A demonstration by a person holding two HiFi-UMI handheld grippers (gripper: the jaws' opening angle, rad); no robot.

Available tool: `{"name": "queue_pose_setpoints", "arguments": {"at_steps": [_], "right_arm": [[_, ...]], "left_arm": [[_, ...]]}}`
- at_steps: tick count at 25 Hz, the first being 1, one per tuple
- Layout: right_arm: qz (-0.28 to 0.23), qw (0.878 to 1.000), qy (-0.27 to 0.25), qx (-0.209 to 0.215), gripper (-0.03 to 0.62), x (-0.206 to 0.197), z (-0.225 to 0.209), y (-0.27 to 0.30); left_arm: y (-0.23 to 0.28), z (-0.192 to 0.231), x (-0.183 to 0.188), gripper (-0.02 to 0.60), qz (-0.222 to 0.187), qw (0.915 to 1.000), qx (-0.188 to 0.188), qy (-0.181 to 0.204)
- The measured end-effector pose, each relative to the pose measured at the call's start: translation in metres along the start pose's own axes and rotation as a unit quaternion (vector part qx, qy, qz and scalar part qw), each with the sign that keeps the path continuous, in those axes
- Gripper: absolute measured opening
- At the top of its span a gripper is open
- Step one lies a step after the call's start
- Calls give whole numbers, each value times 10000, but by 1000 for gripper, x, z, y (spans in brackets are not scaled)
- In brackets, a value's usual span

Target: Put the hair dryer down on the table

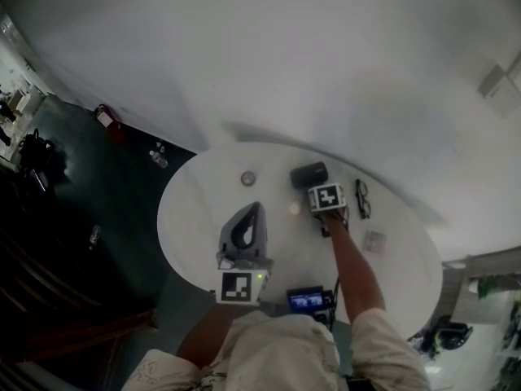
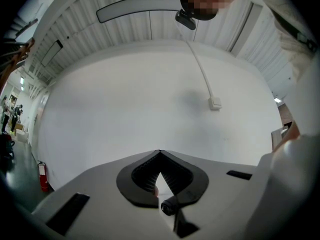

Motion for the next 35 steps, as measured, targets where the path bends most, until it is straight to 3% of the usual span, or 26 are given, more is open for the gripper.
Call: {"name": "queue_pose_setpoints", "arguments": {"at_steps": [4,8,13,18,21,27,35], "right_arm": [[-231,9996,131,-86,305,0,-4,-10],[-1207,9922,-168,-258,305,22,-5,-27],[-1527,9877,-77,-327,305,15,-1,-52],[-2258,9738,58,-258,305,19,10,-96],[-2974,9543,65,-283,305,25,19,-135],[-4446,8930,-114,-688,305,33,43,-231],[-5448,8278,-504,-1241,304,23,72,-316]], "left_arm": [[1,1,-3,-5,43,10000,-15,39],[5,1,-1,-5,-4,10000,-65,36],[10,-2,-1,-5,-20,9998,-192,45],[18,-6,0,-5,-25,9995,-320,23],[25,-8,1,-5,-27,9992,-404,20],[39,-18,4,-5,-119,9980,-623,59],[48,-35,13,-5,-202,9953,-943,20]]}}
Point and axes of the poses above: the fingertips, and each gripper's own axes: y forward along the fingers, z to its left, x out of its top, the point moved 4 cm from there along -y, backward along the fingers, and after that the axes turned 2 degrees about x, right-handed, at the moved point
